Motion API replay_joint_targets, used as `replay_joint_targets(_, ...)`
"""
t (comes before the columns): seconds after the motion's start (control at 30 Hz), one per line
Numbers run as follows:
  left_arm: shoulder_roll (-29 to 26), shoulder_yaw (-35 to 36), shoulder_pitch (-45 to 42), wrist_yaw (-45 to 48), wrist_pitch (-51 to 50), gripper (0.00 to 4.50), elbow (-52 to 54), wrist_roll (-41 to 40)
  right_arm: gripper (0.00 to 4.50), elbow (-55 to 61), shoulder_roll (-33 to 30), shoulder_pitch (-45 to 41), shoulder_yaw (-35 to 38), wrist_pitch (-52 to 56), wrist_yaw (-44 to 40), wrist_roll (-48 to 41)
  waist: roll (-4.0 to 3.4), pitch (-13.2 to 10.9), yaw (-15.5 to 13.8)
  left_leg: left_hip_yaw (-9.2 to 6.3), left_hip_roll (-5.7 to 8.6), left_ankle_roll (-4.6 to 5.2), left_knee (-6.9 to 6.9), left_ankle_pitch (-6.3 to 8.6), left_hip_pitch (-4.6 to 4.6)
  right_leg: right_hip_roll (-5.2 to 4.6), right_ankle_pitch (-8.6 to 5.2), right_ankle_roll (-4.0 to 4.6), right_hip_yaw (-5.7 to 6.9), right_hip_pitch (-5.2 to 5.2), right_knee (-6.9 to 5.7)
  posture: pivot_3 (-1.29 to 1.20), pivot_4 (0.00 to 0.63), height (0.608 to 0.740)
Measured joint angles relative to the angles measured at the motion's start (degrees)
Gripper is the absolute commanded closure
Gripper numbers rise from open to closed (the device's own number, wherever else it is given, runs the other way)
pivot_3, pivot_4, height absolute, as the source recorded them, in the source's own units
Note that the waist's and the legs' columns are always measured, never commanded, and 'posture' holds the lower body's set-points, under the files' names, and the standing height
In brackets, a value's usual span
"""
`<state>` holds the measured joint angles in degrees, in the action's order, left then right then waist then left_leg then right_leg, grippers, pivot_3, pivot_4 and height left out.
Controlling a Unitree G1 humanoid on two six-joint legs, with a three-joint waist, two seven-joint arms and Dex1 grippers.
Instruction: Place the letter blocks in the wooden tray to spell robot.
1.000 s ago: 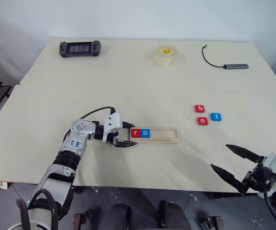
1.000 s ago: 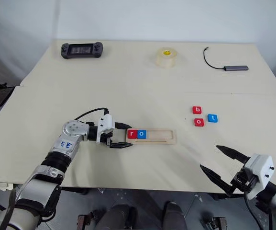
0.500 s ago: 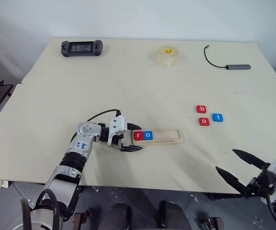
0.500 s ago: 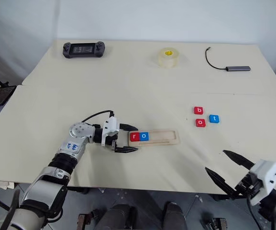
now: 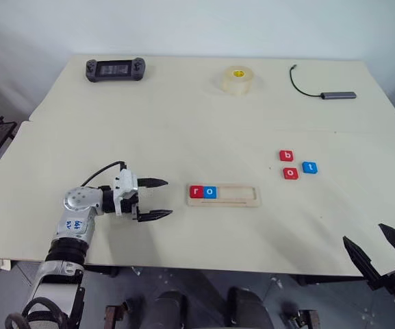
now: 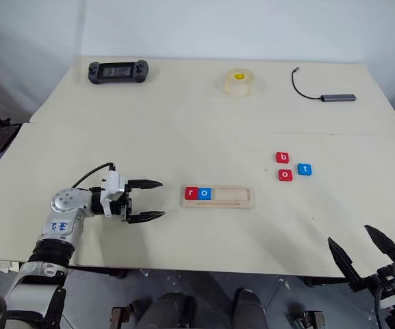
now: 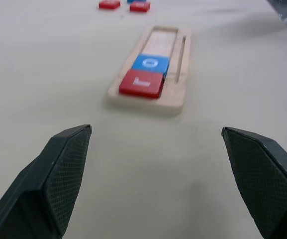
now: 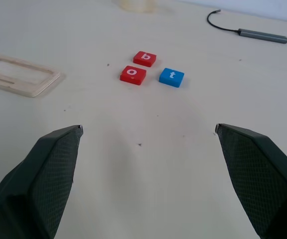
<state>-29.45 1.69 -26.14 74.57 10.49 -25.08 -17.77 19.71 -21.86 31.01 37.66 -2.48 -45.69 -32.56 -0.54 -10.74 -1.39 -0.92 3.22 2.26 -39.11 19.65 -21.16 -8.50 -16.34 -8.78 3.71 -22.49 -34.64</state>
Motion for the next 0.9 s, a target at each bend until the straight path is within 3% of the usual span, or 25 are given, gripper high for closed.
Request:
replay_joint_targets(0.1,-0.26,0.24,2.98,-0.65,-3.17,0.05,5.70,-1.91,0.00,0.04,-0.89,-3.80,-2.58,1.50,1.83,0.41,-0.08,0.04,0.47,0.06,-0.04,-0.02,0.00,0.00,0.02,0.04,-0.01,0.01,-0.03,-0.05,-0.07,0.00,0.150,0.740)
replay_joint_targets(0.23,-1.02,1.28,4.88,-2.41,-9.56,0.05,12.03,-5.40,0.00,0.43,-8.51,-11.86,-4.91,9.86,6.39,0.78,-0.09,0.04,0.67,0.06,-0.04,0.00,-0.03,-0.02,0.05,0.01,-0.01,0.02,-0.06,-0.04,-0.11,0.00,0.150,0.740)
replay_joint_targets(0.37,-0.62,1.97,5.71,-5.42,-11.17,0.05,15.91,-5.76,0.00,-1.34,-19.01,-27.65,-10.58,29.14,14.79,0.77,-0.11,0.05,0.79,0.05,-0.04,-0.02,-0.05,-0.04,0.01,0.00,-0.02,0.05,-0.04,-0.09,-0.11,0.00,0.150,0.740)
replay_joint_targets(0.5,0.08,1.98,6.85,-7.91,-11.17,0.05,17.57,-5.73,0.00,-9.27,-23.96,-44.64,-18.77,43.10,18.54,2.29,-0.10,0.04,0.68,0.02,-0.05,-0.03,-0.04,-0.04,-0.08,0.01,-0.05,0.09,0.05,-0.12,-0.08,0.00,0.150,0.740)
replay_joint_targets(0.63,0.83,1.71,7.96,-9.53,-11.08,0.05,18.57,-5.70,0.00,-18.86,-24.89,-56.81,-27.60,49.88,19.57,7.21,-0.10,0.04,0.41,0.00,0.03,0.01,-0.07,-0.05,-0.19,-0.03,-0.04,0.08,0.09,-0.16,-0.04,0.00,0.150,0.740)
replay_joint_targets(0.9,1.39,1.78,9.08,-11.47,-11.00,0.05,20.28,-5.69,0.00,-22.55,-23.67,-64.21,-29.65,59.46,21.10,8.68,-0.10,0.04,0.07,-0.08,0.03,0.01,-0.03,-0.05,-0.35,-0.03,-0.04,0.08,0.27,-0.24,0.01,0.00,0.150,0.740)
